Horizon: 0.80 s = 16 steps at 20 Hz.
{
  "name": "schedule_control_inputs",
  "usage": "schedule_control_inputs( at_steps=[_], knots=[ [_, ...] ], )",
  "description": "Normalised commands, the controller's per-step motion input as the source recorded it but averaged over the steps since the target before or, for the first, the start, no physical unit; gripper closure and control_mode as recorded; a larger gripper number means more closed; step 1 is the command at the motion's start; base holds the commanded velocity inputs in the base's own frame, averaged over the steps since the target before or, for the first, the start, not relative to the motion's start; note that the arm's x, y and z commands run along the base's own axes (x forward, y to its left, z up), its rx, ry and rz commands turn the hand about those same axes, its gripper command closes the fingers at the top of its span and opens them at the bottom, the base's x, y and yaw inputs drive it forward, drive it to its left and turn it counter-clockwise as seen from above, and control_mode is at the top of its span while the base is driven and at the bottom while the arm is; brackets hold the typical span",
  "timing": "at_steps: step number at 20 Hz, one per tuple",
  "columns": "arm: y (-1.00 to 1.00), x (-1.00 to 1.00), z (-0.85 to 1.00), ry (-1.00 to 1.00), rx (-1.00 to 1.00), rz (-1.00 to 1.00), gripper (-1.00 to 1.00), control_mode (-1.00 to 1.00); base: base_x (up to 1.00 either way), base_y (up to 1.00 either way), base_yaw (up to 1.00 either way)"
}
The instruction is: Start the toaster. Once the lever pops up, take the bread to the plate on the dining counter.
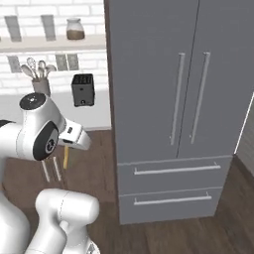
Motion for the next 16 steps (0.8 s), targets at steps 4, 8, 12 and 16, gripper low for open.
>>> schedule_control_inputs(
  at_steps=[4, 8, 12, 16],
  knots=[
    [0.0, 0.0, 0.0, 0.0, 0.0, 0.0, 1.0, 1.0, -0.44, 0.0, -0.62],
    [0.0, 0.0, 0.0, 0.0, 0.0, 0.0, 1.0, 1.0, -0.33, 0.0, -0.7],
    [0.0, 0.0, 0.0, 0.0, 0.0, 0.0, 1.0, 1.0, -0.23, 0.0, -0.75],
    [0.0, 0.0, 0.0, 0.0, 0.0, 0.0, 1.0, 1.0, -0.06, 0.0, -0.79]
  ],
)
